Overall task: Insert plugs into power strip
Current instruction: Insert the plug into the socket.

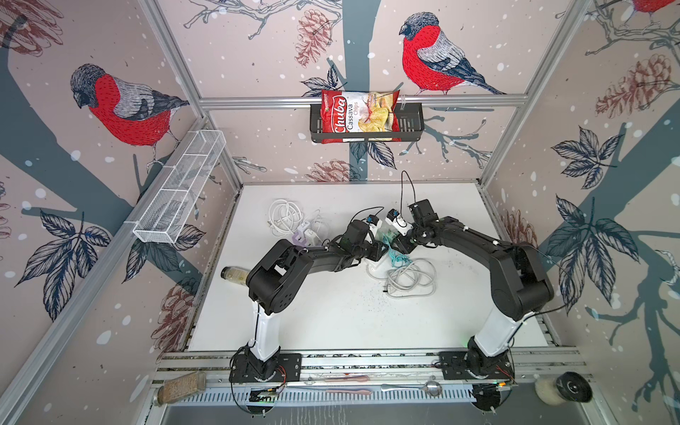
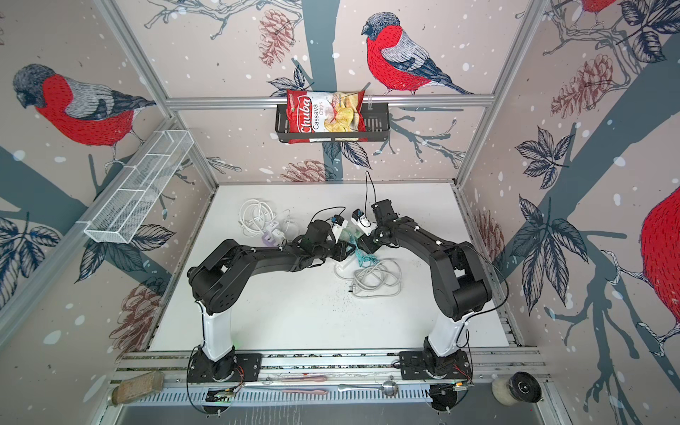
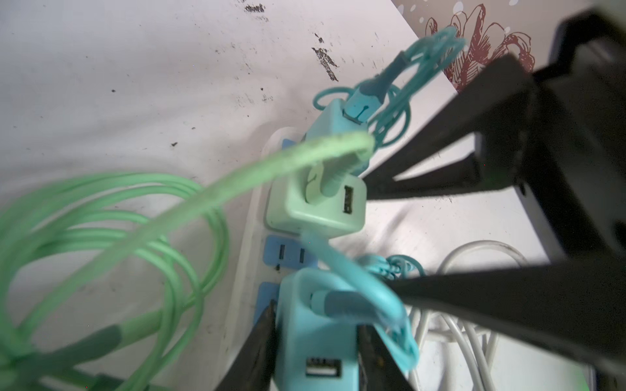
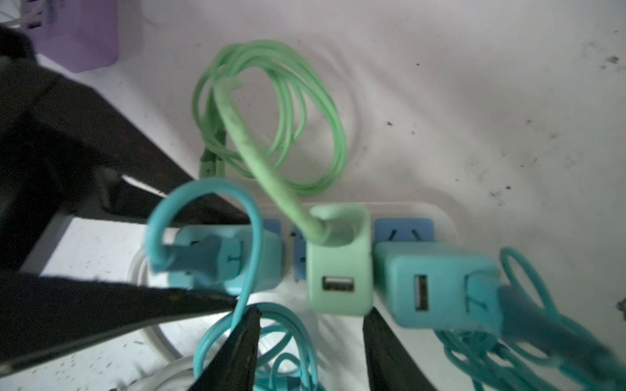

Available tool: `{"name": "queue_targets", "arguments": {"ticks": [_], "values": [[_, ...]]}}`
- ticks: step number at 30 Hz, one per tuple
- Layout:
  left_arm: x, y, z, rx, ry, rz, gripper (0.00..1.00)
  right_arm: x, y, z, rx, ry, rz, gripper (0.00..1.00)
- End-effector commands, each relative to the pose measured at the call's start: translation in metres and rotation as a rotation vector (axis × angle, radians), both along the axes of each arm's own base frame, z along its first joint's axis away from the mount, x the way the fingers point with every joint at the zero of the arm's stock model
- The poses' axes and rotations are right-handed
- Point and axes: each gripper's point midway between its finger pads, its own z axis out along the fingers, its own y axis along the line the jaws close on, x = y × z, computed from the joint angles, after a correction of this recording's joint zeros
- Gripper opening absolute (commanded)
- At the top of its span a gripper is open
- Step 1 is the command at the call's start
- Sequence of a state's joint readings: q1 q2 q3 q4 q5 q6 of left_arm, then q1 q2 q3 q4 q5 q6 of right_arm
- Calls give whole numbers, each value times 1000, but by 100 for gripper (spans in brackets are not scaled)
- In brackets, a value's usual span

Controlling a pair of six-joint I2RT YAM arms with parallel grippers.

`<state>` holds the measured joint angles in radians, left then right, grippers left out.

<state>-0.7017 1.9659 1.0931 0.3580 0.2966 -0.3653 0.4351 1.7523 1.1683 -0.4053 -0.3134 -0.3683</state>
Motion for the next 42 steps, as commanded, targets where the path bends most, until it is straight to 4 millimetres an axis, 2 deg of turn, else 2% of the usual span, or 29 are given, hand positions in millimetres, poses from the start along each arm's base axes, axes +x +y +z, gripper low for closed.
{"name": "queue_targets", "arguments": {"ticks": [1, 8, 16, 19, 24, 32, 35, 38, 42], "values": [[0, 8, -14, 45, 21, 24, 36, -17, 2, -4, 14, 81, 21, 53], [-2, 12, -18, 52, 23, 30, 36, -15, 5, 9, 25, 56, 27, 54], [-1, 21, -15, 86, 6, 54, 43, -1, -4, 46, 19, -70, -29, 55], [-2, 25, -14, 100, 0, 60, 45, 5, -10, 51, 0, -93, -60, 56], [-4, 26, -2, 86, -21, 53, 48, 23, -27, 55, -47, -157, -172, 56], [-10, 31, 27, 86, -57, 50, 53, 43, -41, 91, 34, -276, -307, 57], [-12, 45, 32, 119, -67, 91, 53, 53, -52, 111, 89, -341, -397, 57], [-18, 70, 36, 183, -88, 155, 54, 61, -73, 135, 148, -423, -512, 58], [-12, 118, 60, 301, -160, 343, 59, 68, -114, 169, 196, -556, -704, 60]]}}
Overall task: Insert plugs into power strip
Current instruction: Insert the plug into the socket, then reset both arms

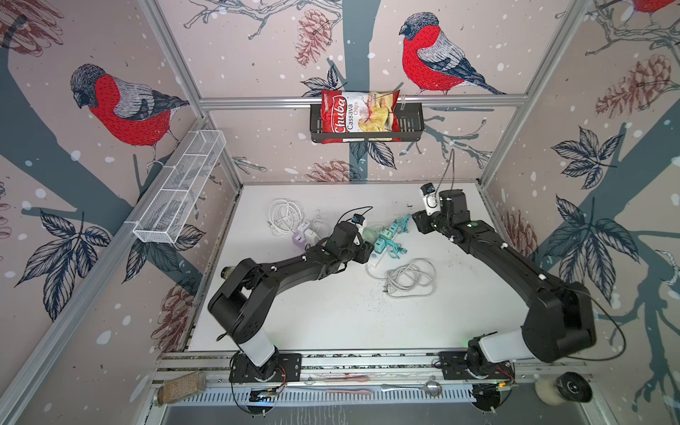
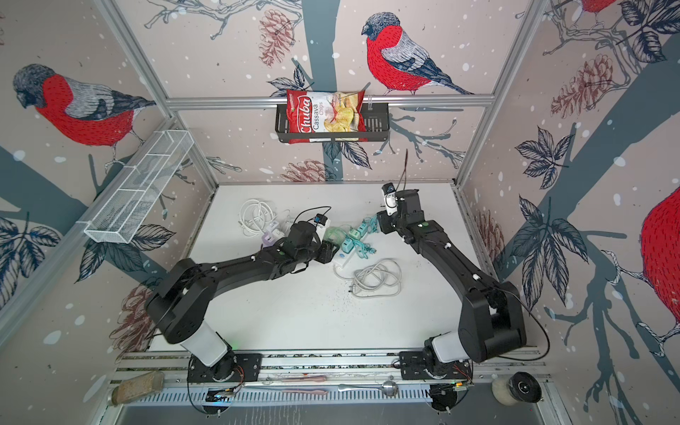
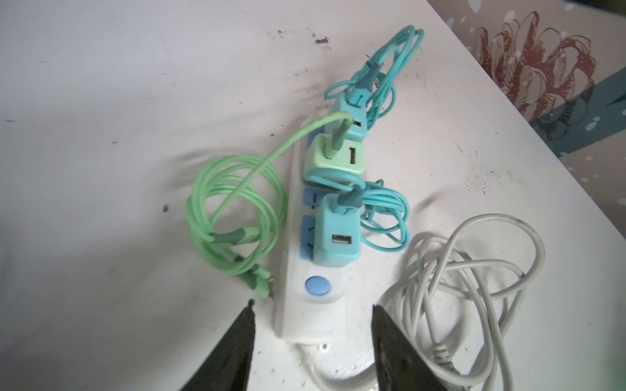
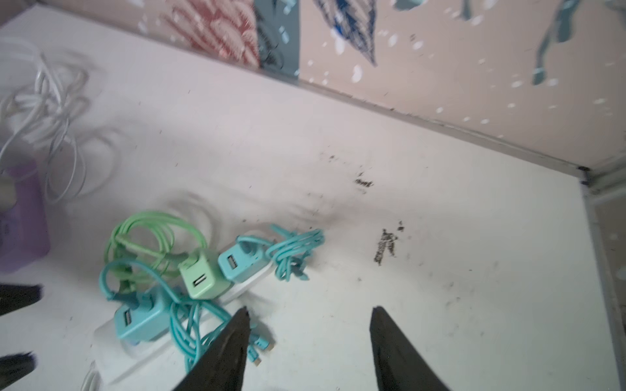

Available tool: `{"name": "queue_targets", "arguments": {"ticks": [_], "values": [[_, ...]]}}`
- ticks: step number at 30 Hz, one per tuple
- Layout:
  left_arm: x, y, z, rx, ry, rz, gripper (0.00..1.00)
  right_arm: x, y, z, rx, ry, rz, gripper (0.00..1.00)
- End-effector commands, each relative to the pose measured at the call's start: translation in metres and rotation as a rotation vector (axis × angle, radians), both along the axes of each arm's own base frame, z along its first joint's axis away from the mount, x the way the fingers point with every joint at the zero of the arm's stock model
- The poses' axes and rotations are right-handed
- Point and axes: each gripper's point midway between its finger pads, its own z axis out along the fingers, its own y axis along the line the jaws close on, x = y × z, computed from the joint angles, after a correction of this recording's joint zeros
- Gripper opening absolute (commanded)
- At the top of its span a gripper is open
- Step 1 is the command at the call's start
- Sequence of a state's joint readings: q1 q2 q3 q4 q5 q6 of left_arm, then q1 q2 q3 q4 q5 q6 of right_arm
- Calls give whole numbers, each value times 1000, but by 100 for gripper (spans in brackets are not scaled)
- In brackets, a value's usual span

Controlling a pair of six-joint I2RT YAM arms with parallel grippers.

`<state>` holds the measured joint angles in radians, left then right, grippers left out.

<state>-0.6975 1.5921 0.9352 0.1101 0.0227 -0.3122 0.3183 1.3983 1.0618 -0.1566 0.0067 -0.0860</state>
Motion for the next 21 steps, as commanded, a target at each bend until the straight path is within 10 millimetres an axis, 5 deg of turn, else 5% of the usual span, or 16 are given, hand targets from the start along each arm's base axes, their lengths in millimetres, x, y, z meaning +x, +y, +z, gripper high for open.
{"name": "queue_targets", "arguments": {"ticks": [1, 5, 7, 16, 21], "values": [[11, 51, 13, 158, -84, 210, 60, 15, -37, 39, 85, -164, -209, 61], [26, 103, 45, 224, -214, 417, 68, 9, -83, 61, 139, -284, -415, 69], [36, 129, 60, 219, -249, 503, 71, 0, -100, 71, 161, -354, -481, 100], [40, 219, 114, 194, -462, 775, 93, -20, -145, 55, 183, -395, -683, 100], [22, 277, 118, 250, -570, 963, 97, -28, -171, 25, 162, -342, -842, 100]]}}
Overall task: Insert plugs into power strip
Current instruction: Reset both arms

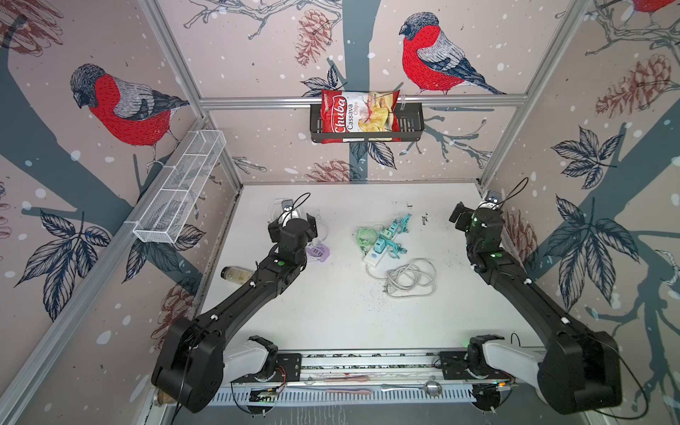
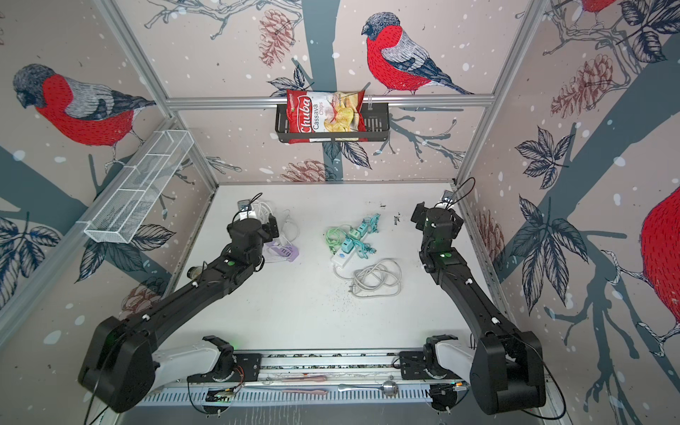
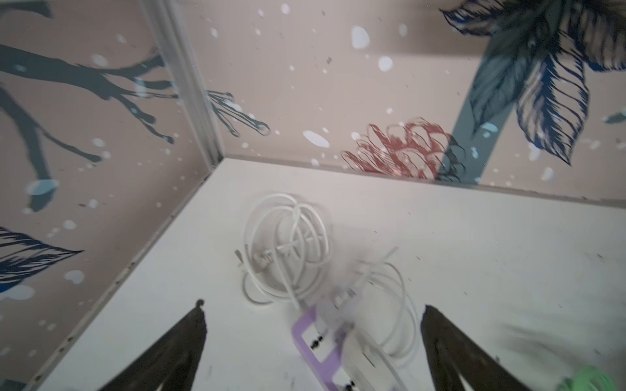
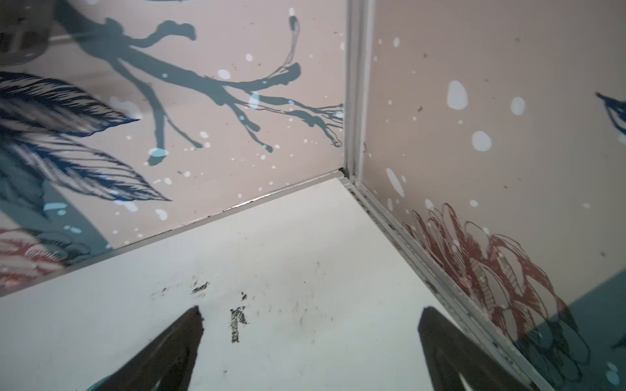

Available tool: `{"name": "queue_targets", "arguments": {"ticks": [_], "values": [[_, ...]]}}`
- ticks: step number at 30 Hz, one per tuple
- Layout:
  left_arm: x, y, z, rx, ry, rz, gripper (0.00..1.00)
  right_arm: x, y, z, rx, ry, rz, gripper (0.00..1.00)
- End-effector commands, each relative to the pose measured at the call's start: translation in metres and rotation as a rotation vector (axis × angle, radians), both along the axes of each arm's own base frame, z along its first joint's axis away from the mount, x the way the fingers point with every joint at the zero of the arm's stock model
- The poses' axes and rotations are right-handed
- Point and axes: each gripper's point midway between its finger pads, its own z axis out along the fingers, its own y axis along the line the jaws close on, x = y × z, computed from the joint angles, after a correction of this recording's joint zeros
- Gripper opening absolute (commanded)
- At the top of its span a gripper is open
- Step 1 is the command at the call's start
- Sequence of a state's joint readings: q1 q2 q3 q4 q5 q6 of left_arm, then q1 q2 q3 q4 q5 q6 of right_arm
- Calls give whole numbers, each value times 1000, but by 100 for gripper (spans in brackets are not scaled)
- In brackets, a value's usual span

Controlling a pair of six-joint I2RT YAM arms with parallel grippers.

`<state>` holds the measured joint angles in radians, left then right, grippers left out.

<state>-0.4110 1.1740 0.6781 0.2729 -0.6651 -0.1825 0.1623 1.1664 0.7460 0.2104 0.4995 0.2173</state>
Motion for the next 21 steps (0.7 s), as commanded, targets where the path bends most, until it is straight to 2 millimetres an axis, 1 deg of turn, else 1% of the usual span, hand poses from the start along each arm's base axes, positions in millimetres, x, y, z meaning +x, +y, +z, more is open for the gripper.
{"name": "queue_targets", "arguments": {"ticks": [1, 2, 3, 5, 6, 8, 9, 11, 13, 16, 17, 19, 21], "values": [[-9, 39, 16, 56, -132, 147, 97, -4, -16, -12, 20, 6, -98, 100], [-12, 47, 11, 71, -144, 164, 97, -4, -18, -17, 9, 18, -103, 100], [-15, 55, 6, 87, -157, 186, 97, -7, -25, -22, 10, 20, -150, 100], [-19, 65, -10, 119, -147, 198, 97, -16, -39, -29, 11, 3, -247, 100], [-20, 71, -18, 124, -141, 201, 97, -19, -41, -33, 14, -5, -264, 100], [-18, 75, -37, 117, -113, 180, 97, -21, -37, -40, 3, -20, -214, 100], [-17, 76, -46, 107, -104, 157, 97, -24, -38, -43, -10, -17, -209, 100], [-14, 74, -59, 107, -88, 128, 97, -32, -47, -47, 5, -27, -247, 100], [-14, 72, -64, 111, -94, 113, 97, -39, -53, -49, 8, -53, -257, 100], [-22, 70, -65, 151, -142, 85, 97, -51, -59, -53, -20, -99, -240, 100], [-25, 71, -64, 161, -158, 87, 97, -54, -60, -56, -20, -110, -224, 100], [-25, 67, -67, 153, -163, 57, 97, -62, -63, -60, 1, -139, -227, 100], [-26, 63, -70, 147, -178, 31, 97, -67, -61, -64, -2, -165, -201, 100]]}}
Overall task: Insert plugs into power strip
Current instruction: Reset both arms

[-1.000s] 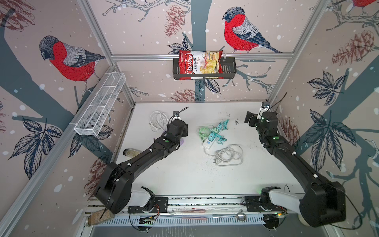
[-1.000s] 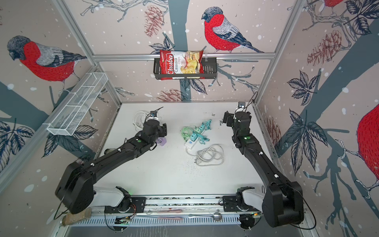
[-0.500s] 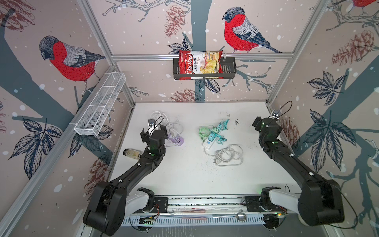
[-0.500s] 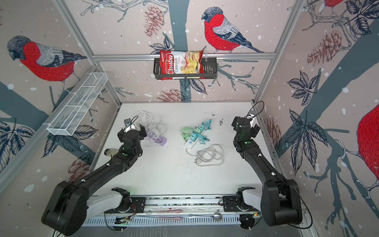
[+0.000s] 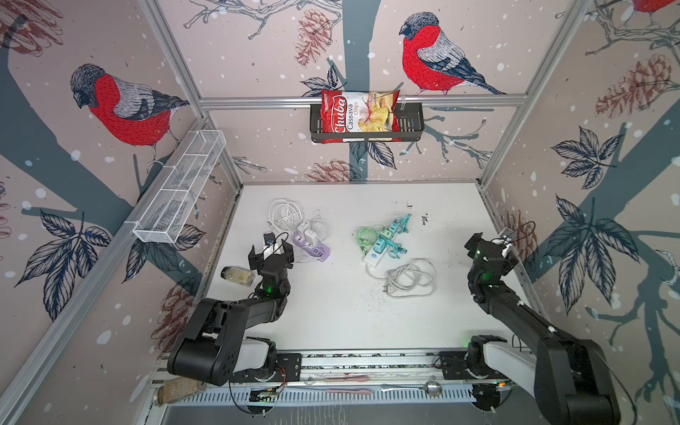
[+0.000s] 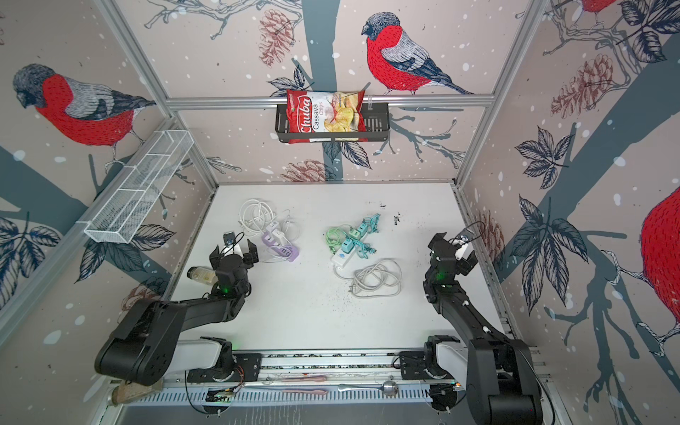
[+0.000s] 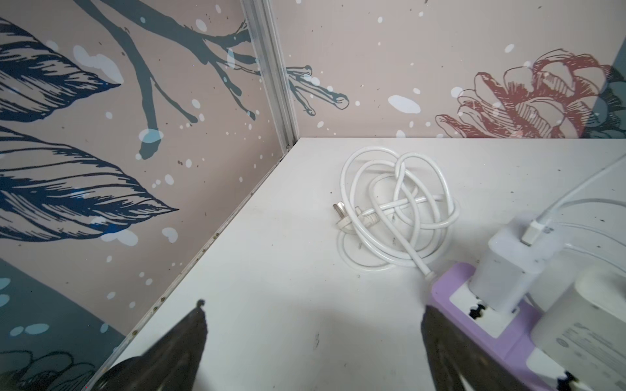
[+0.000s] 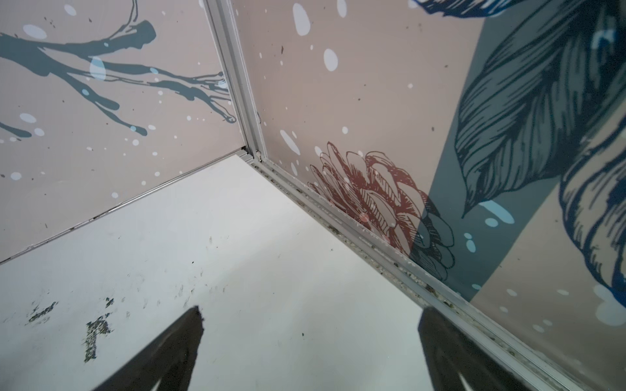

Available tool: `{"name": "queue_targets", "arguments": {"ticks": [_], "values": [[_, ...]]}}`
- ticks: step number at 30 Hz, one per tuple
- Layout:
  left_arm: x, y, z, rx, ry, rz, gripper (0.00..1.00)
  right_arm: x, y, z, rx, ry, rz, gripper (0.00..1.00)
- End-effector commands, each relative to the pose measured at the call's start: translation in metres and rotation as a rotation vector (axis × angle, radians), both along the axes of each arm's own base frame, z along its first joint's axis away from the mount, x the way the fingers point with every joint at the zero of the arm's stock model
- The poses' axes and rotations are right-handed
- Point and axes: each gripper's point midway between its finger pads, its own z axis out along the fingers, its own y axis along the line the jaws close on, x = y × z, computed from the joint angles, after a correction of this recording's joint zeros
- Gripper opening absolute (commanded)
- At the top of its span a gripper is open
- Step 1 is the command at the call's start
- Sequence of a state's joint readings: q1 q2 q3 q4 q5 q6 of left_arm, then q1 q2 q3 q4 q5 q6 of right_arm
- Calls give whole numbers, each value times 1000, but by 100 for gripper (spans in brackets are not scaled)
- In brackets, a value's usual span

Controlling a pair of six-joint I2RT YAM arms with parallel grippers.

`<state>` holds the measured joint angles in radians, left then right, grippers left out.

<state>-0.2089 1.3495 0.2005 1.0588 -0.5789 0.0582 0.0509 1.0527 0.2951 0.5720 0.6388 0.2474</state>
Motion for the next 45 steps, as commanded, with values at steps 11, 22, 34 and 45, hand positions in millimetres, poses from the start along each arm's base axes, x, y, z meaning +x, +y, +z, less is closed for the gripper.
{"name": "queue_targets", "arguments": {"ticks": [11, 22, 34, 45], "values": [[-2, -16, 23, 13, -210, -107, 97, 17, 42, 1, -52, -199, 300, 100], [-18, -16, 20, 2, -253, -130, 99, 27, 77, -21, -143, -164, 476, 100], [-17, -14, 20, -3, -257, -117, 98, 35, 70, -25, -123, -118, 419, 100], [-17, -14, 20, -3, -256, -117, 98, 42, 68, -29, -117, -90, 398, 100]]}}
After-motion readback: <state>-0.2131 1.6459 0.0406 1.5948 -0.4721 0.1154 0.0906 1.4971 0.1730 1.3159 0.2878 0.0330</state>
